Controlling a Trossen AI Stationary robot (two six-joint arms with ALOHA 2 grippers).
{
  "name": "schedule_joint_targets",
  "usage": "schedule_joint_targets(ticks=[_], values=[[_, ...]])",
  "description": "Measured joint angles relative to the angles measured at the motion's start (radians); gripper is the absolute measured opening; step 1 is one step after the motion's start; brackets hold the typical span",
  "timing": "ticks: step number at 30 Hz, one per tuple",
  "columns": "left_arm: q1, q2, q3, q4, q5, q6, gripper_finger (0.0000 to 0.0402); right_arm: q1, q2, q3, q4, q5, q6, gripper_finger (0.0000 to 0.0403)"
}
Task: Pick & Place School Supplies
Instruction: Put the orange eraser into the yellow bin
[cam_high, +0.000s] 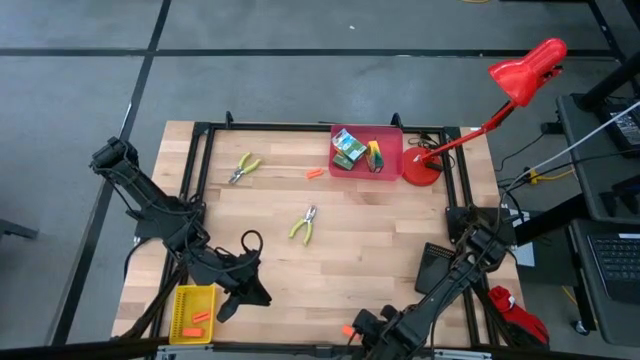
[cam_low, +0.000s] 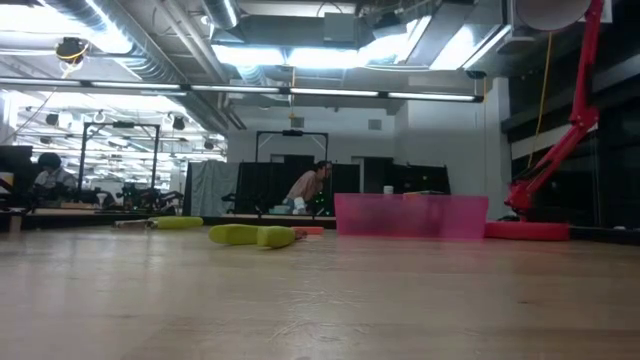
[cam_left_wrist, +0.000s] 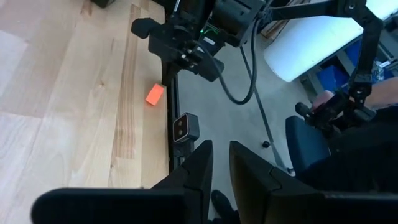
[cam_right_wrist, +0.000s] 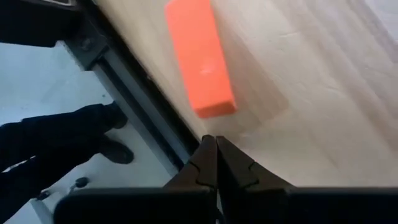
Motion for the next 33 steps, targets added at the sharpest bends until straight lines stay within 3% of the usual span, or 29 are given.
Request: schedule_joint_targets(ticks=[12, 22, 33], values=[[-0.001, 0.0, 0.0, 0.002, 0.001, -0.006, 0.0049, -0.04, 0.009, 0.0, 0.032, 0.03, -0.053, 0.0], [-0.001, 0.0, 0.0, 0.024, 0.001, -0.016, 0.0049, -0.158, 0.011, 0.0, 0.054, 0.091, -0.197, 0.0], [-0.015, 0.0, 0.0, 0.033, -0.004, -0.025, 0.0041, -0.318, 0.011, 0.0, 0.228, 0.138, -0.358, 0.0]])
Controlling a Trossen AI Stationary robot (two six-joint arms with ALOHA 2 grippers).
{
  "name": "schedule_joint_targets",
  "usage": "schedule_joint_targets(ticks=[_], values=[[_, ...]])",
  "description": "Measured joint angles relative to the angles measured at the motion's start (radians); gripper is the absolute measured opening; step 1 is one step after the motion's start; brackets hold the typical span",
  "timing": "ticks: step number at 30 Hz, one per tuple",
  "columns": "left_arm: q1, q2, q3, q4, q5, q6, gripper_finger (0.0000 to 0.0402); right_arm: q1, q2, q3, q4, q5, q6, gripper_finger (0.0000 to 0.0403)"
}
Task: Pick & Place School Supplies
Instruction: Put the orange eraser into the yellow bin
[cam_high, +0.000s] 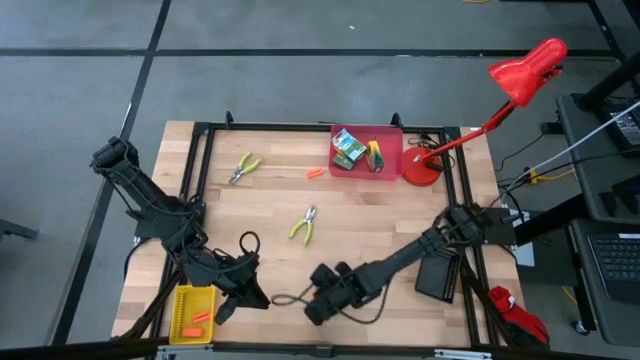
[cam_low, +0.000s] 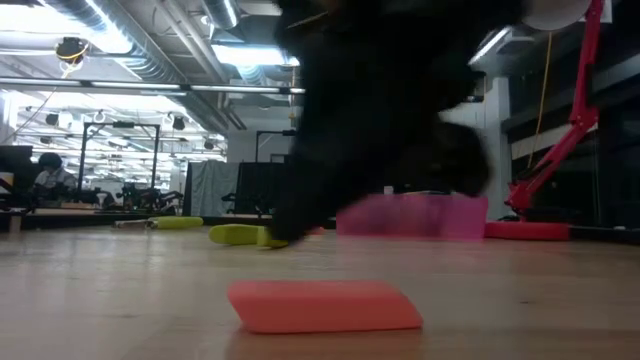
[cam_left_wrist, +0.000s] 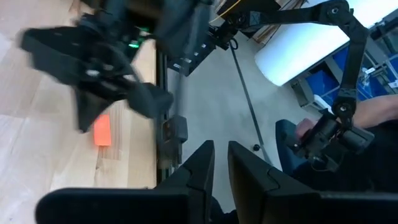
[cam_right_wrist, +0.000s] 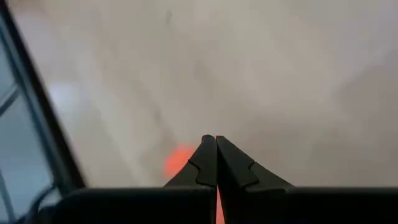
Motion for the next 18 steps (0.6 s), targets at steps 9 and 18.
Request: schedule_joint_targets(ticks=[9, 18], values=[[-0.027, 0.0, 0.0, -0.083, -0.017, -0.033, 0.0029, 0.013, -0.076, 0.0, -0.035, 0.104, -0.122, 0.0], [-0.05, 0.029, 0.0, -0.266, -0.017, -0.073, 0.003, 0.177, -0.192, 0.001, -0.21, 0.149, -0.142, 0.0019]])
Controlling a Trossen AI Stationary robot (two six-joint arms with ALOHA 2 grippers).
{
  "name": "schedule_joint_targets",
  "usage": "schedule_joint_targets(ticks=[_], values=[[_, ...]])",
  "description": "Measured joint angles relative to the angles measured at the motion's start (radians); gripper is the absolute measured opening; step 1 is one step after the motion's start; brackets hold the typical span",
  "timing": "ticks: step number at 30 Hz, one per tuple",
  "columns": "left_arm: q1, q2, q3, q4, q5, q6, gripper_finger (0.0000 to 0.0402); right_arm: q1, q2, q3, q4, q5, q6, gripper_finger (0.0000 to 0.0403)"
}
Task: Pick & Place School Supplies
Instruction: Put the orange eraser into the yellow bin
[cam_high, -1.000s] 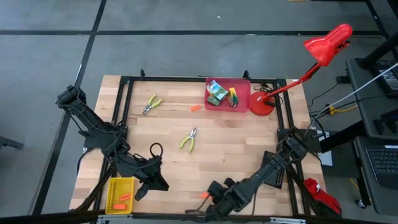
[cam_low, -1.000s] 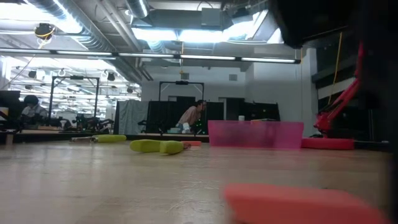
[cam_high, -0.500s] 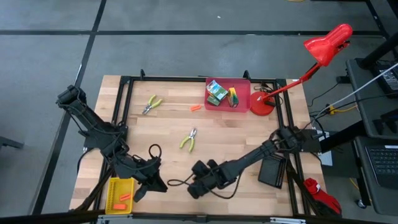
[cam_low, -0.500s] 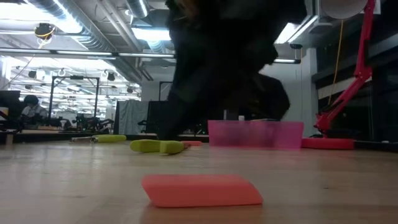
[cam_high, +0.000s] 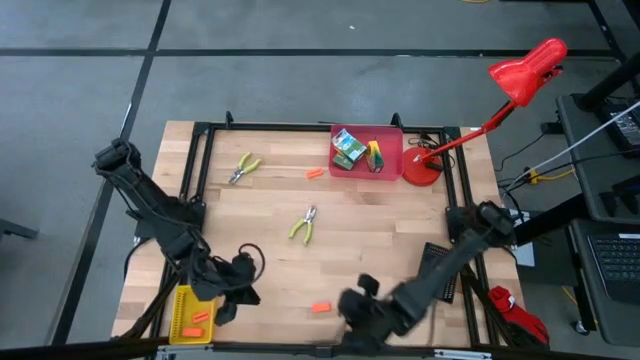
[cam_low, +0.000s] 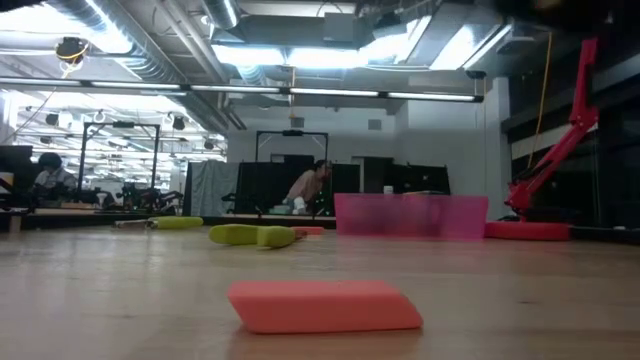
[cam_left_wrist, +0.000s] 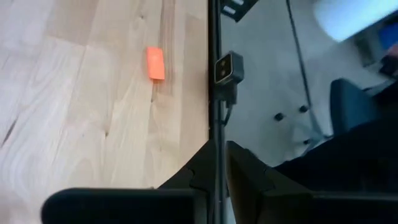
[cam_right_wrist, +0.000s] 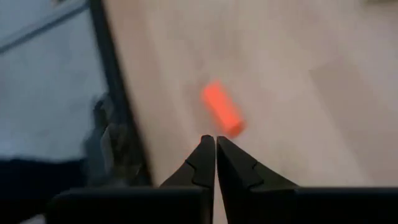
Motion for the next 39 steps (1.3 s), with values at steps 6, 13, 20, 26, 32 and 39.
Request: schedule_joint_targets(ticks=[6, 13, 20, 26, 32, 39], values=[[0.023, 0.113, 0.0, 0.099, 0.032, 0.098, 0.0053, 0.128, -0.002, 0.0, 0.017, 0.008, 0.072, 0.0039], [0.077, 0.21, 0.0, 0.247, 0.064, 0.126, 0.0103, 0.124, 0.016, 0.0, -0.102, -0.005, 0.165, 0.0022], [0.097, 0.186, 0.0, 0.25, 0.064, 0.139, 0.0127, 0.023, 0.114, -0.001, -0.024, -0.111, 0.021, 0.0003], [0.091, 0.148, 0.0, 0.204, 0.064, 0.14, 0.0123, -0.039, 0.171, -0.001, 0.059, -0.16, -0.05, 0.0002], [0.071, 0.124, 0.0, 0.164, 0.064, 0.126, 0.0113, -0.074, 0.188, 0.0, 0.122, -0.179, -0.097, 0.0001], [0.059, 0.123, 0.0, 0.146, 0.064, 0.101, 0.0106, -0.085, 0.222, 0.0, 0.156, -0.228, -0.12, 0.0001]])
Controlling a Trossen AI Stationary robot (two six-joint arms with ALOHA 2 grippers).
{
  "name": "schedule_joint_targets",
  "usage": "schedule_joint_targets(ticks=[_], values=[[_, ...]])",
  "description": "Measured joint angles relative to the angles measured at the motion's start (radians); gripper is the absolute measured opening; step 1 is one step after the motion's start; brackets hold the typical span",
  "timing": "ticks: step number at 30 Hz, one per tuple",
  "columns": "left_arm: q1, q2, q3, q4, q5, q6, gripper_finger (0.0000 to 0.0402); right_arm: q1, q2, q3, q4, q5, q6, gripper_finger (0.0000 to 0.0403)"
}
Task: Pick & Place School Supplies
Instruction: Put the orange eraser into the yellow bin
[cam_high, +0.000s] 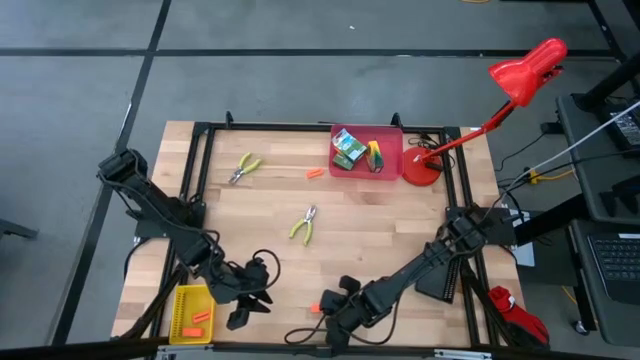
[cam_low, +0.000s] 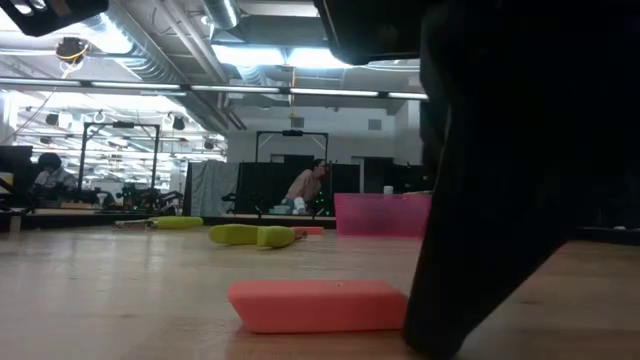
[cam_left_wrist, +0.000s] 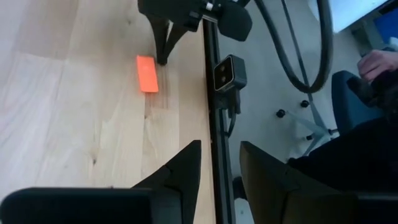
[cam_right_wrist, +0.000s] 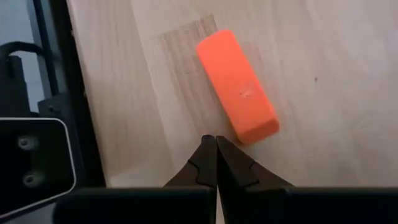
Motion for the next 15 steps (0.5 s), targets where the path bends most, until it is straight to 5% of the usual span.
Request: schedule_joint_targets(ticks=[15], values=[[-0.005, 0.0, 0.0, -0.005, -0.003, -0.03, 0.0104, -0.184, 0.005, -0.001, 0.104, 0.034, -0.201, 0.0]])
